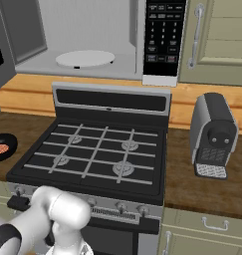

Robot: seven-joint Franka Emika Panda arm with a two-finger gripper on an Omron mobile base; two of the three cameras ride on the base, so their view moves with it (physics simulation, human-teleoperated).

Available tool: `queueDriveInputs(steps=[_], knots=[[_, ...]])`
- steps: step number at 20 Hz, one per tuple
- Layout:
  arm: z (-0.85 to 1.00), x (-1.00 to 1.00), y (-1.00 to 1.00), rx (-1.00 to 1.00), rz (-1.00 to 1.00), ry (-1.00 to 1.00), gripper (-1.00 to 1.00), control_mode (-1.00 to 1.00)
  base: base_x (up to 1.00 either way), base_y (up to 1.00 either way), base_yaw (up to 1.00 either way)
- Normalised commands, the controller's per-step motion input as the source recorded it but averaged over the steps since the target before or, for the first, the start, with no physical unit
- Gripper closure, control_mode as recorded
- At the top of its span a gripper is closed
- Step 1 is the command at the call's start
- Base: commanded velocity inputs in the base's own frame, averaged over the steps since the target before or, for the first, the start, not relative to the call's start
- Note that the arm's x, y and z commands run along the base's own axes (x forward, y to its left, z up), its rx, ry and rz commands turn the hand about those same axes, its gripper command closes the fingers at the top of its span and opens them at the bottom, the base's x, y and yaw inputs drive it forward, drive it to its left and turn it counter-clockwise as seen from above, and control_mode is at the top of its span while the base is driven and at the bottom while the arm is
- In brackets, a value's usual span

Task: Open the microwave, place the bowl with waffle inside the microwave, then close the microwave door and turn it on.

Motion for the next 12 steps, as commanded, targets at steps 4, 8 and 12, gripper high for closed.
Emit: queueDriveInputs(steps=[4,8,12], knots=[[0.12,1.00,-0.87,0.13,0.10,0.57,-1.00,-1.00,0.00,0.00,0.00],[-0.25,1.00,-0.92,0.10,0.15,0.43,-1.00,-1.00,0.00,0.00,0.00],[-0.95,1.00,-0.36,0.01,0.26,0.36,-1.00,-1.00,0.00,0.00,0.00]])
